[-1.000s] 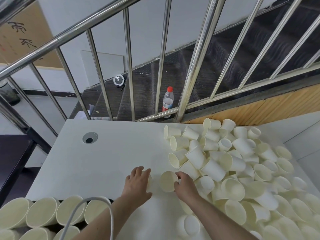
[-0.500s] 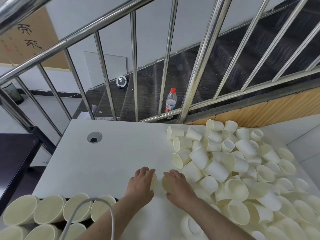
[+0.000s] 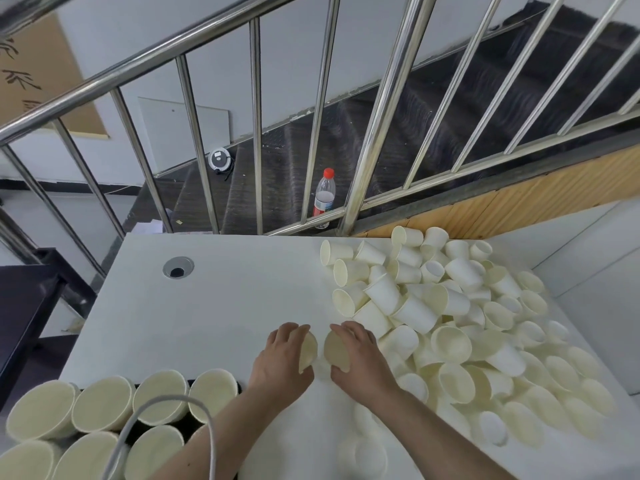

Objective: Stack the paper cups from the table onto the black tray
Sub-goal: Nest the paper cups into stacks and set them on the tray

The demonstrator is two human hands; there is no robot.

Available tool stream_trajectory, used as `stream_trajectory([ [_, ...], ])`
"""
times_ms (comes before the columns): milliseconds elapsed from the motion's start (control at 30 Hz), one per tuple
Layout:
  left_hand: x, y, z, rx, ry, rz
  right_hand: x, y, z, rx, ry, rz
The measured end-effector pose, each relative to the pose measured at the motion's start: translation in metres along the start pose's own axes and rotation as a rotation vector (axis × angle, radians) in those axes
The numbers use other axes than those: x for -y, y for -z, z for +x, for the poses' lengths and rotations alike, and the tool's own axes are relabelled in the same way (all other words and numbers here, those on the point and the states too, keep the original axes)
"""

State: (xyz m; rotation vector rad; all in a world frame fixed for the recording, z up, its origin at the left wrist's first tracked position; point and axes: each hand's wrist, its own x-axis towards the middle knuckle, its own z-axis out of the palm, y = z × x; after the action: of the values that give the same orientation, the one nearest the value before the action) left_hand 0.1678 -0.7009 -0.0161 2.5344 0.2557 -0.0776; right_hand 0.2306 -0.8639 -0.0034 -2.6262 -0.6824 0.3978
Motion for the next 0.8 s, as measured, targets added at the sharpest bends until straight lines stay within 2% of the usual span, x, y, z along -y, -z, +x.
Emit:
stream_trajectory([
  [400, 0.000, 0.008, -0.120, -0.221, 0.016, -0.080, 0.036, -0.011, -0.090, -0.103, 0.114, 0.089],
  [600, 0.019, 0.019, -0.190, -0.260, 0.100, -0.051, 0.067, -0.034, -0.130, -0.085, 0.174, 0.140],
  [800, 0.052, 0.048, -0.213, -0.352, 0.158, -0.014, 0.105, -0.051, -0.136, -0.061, 0.232, 0.153],
])
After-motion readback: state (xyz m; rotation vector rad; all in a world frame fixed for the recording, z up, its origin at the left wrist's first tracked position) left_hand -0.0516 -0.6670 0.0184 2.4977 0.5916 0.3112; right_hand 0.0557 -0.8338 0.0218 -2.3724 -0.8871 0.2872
